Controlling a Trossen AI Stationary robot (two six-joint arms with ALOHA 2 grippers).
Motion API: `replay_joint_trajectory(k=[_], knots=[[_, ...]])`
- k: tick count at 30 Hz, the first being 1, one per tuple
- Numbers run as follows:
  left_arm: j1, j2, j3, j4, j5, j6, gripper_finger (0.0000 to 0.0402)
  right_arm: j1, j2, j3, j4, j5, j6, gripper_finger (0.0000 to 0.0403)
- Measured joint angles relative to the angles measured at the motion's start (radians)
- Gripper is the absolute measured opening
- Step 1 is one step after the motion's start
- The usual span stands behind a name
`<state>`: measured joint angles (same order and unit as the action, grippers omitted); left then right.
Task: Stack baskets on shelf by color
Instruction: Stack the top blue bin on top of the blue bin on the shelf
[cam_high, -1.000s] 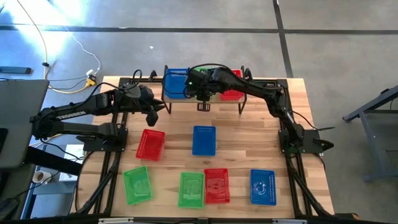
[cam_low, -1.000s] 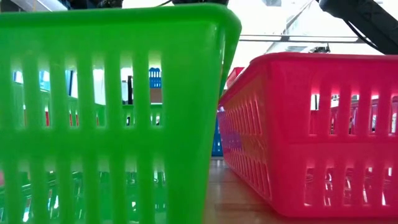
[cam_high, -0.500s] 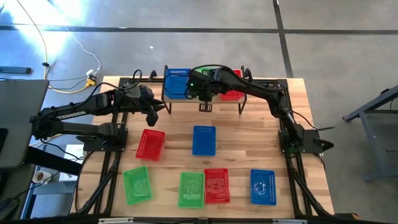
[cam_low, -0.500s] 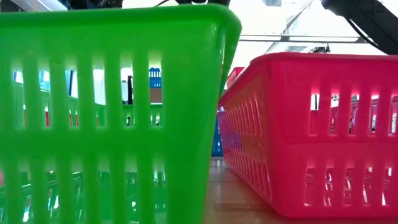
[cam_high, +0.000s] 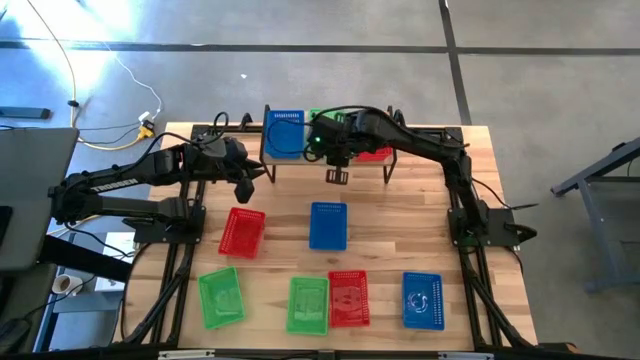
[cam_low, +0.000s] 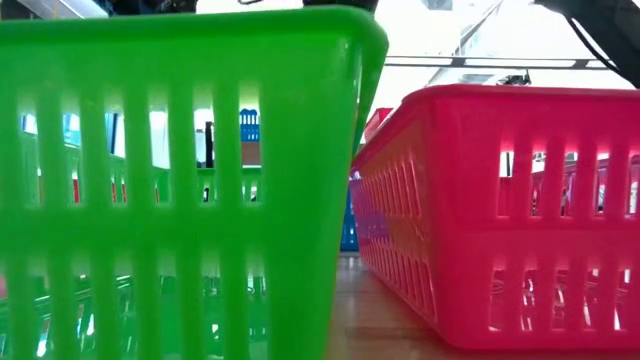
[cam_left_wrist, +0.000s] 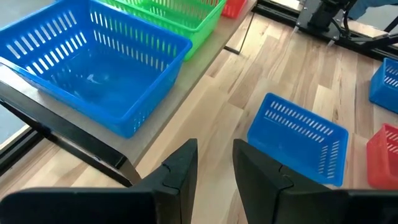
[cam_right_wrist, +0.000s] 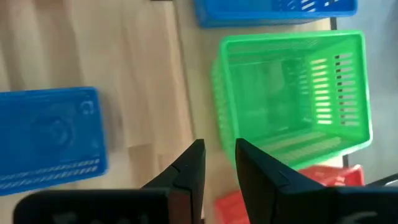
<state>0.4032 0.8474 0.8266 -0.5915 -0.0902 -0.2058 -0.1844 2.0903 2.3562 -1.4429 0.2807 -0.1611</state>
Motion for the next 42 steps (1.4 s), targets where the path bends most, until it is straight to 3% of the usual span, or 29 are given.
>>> replay_joint_trajectory(k=[10, 19, 25, 31, 35, 42], knots=[[0.0, 0.0, 0.0, -0.133, 0.021, -0.019, 0.0096, 0.093, -0.063, 0.0, -0.094, 0.007, 0.056, 0.0078], [-0.001, 0.015, 0.0, -0.159, 0.066, -0.019, 0.0142, 0.138, -0.151, 0.0, -0.129, 0.094, 0.135, 0.0078], [-0.01, 0.026, 0.0, -0.21, 0.245, -0.011, 0.0154, 0.14, -0.209, -0.002, -0.129, 0.087, 0.162, 0.0078], [-0.092, 0.026, 0.0, -0.222, 0.232, -0.012, 0.0154, 0.139, -0.228, -0.004, -0.129, 0.057, 0.195, 0.0078], [-0.167, 0.037, 0.0, -0.189, 0.231, -0.001, 0.0154, 0.139, -0.236, -0.052, -0.128, 0.062, 0.229, 0.0078], [-0.289, 0.119, 0.0, 0.045, 0.202, 0.015, 0.0154, 0.12, -0.235, -0.122, -0.129, 0.138, 0.251, 0.0078]])
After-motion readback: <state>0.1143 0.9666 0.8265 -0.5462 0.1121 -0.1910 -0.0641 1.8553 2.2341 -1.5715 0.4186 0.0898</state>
